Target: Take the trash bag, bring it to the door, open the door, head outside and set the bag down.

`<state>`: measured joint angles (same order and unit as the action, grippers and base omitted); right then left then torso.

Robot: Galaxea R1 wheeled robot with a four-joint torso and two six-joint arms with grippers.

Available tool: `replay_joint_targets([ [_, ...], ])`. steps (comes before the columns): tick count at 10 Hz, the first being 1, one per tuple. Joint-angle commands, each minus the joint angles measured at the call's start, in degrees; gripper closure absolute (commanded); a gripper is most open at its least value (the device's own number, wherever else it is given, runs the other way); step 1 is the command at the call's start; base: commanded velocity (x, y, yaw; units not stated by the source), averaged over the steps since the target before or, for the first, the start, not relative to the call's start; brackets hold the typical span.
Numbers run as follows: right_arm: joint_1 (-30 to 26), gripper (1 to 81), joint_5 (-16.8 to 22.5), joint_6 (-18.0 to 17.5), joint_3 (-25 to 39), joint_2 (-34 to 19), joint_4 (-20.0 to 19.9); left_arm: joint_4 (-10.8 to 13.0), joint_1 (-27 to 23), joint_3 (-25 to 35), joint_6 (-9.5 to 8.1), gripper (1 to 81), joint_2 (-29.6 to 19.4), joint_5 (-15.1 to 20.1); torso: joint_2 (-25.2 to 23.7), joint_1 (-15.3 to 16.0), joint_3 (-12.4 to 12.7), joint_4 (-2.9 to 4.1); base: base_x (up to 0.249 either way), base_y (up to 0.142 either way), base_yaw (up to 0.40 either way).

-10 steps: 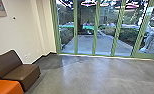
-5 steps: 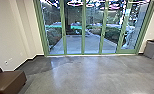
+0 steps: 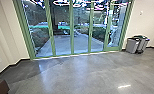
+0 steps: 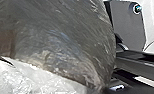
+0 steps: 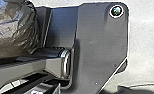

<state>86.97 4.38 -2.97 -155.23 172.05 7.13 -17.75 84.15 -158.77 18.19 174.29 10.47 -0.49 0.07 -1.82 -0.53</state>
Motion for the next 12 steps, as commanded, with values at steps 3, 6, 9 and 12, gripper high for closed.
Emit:
replay_joint_targets([
  [3,-2.7,1.0,3.3,0.1,-0.1,0.2,0.3,0.3,-3.0,-0.1,0.53,81.1,0.1,4.0,0.0,0.0,0.0,0.00,0.000,0.000,-0.345],
  [6,-2.7,1.0,3.3,0.1,-0.2,0.2,0.3,0.3,-3.0,-0.1,0.53,81.1,0.1,4.1,0.0,0.0,0.0,0.00,0.000,0.000,-0.321],
  [9,-2.6,1.0,3.3,0.2,-0.2,0.2,0.3,0.3,-3.0,-0.1,0.53,81.1,0.1,4.1,0.0,0.0,0.0,0.00,0.000,0.000,-0.313],
  [12,-2.6,1.0,3.3,0.2,-0.2,0.2,0.3,0.3,-3.0,-0.1,0.53,81.1,0.1,4.0,0.0,0.0,0.0,0.00,0.000,0.000,-0.297],
])
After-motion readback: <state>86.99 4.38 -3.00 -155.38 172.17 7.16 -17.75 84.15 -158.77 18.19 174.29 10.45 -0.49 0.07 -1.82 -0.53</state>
